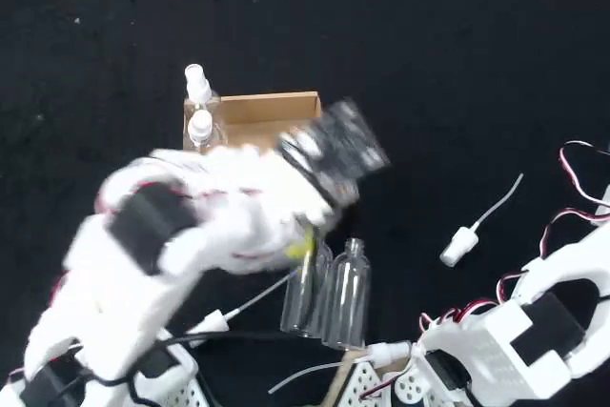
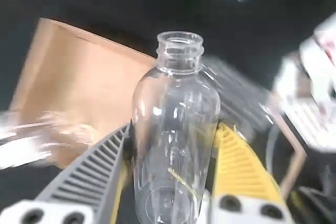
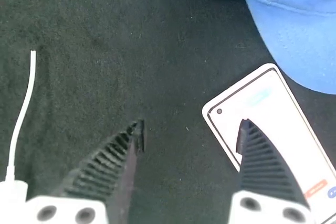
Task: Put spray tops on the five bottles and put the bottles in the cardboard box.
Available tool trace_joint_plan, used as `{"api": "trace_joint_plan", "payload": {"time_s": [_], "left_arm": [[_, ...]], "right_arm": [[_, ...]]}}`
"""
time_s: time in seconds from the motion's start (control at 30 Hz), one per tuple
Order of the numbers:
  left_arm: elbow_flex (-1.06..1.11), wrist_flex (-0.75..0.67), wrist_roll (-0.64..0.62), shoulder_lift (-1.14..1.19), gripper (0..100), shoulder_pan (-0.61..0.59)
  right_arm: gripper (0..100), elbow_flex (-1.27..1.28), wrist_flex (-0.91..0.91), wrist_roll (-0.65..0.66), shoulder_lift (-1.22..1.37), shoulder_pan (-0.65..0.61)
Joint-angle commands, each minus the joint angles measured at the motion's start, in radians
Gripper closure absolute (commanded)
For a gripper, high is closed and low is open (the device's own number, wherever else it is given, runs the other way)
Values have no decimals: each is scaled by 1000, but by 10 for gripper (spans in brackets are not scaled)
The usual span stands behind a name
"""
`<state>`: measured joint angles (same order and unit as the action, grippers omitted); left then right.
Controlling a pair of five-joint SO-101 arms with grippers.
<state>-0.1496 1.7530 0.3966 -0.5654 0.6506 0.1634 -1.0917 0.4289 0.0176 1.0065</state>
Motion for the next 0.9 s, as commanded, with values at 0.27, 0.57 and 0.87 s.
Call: {"api": "trace_joint_plan", "payload": {"time_s": [0.27, 0.57, 0.87], "left_arm": [[-341, 6, -25, -120, 820, -851], [19, -66, 38, -95, 820, -1280], [737, -594, 135, -84, 820, -1535]], "right_arm": [[740, -216, -273, -25, -16, -109], [740, -182, -374, -77, -133, -265], [740, 137, -370, -87, -493, -516]]}}
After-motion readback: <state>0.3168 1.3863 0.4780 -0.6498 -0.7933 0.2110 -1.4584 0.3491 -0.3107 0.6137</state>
